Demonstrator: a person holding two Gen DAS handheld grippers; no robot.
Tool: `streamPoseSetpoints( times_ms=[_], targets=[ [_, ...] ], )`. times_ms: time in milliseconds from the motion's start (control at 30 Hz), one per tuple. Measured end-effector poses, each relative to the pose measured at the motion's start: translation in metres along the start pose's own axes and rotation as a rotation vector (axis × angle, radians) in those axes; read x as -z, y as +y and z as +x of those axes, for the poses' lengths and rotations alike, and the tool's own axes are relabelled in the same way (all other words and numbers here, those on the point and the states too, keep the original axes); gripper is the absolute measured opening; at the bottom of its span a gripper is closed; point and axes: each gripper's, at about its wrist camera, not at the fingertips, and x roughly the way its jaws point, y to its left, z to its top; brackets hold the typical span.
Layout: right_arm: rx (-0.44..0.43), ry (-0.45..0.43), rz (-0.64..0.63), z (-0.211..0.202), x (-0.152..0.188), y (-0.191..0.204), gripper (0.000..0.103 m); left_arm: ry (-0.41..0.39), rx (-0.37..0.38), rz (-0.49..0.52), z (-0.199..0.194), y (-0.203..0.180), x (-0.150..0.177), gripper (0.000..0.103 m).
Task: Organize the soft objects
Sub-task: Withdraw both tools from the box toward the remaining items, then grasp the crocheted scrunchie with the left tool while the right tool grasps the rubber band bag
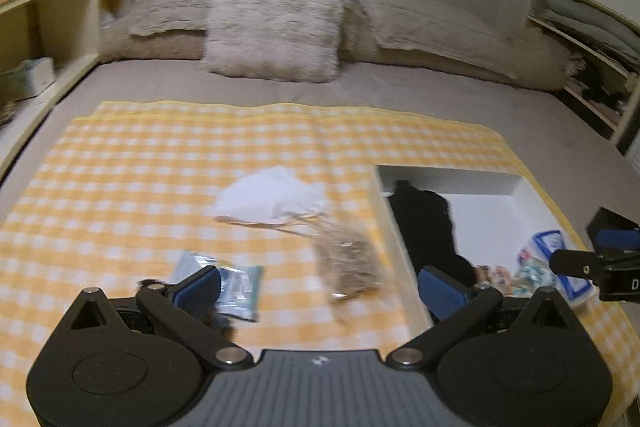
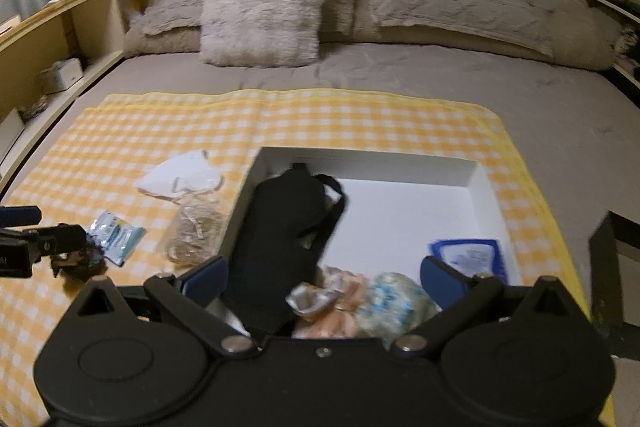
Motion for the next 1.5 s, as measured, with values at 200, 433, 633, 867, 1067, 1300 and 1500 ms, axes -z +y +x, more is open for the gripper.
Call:
streamPoseSetpoints(
  times_ms=[200, 433, 633, 867, 1067, 1300, 1500],
  targets=[
    [-0.054, -0.007, -0.033, 0.007, -0.010, 0.032, 0.103, -0.016, -0.071, -0.037, -0.010, 0.034, 0.001, 0.103],
    [-0.111, -0.018, -0.053, 0.017, -0.023, 0.065, 0.103, -0.020, -0.142, -0.069, -0.017, 0.068, 0.005, 0.103],
    [-0.147, -0.009, -0.044, 0.031, -0.031, 0.087, 0.103, 0.010, -0.187, -0.077, -0.008, 0.091, 0.007, 0.103],
    [-0.187, 0.034, 0.006, 0.059, -0.042, 0.101, 0.103, 0.089, -0.196, -0.001, 0.020, 0.107, 0.009, 0.103],
    [-0.210, 0.093, 0.016, 0.088, -0.046, 0.111, 0.091, 0.158, -0.166, 0.081, 0.047, 0.104, 0.010, 0.103],
    [-0.201, 0.179, -0.017, 0.131, -0.048, 0.124, 0.075, 0.246, -0.152, 0.132, 0.079, 0.101, 0.014, 0.093],
    [-0.152, 0.224, -0.049, 0.166, -0.049, 0.133, 0.074, 0.294, -0.158, 0.157, 0.100, 0.103, 0.015, 0.081]
  ],
)
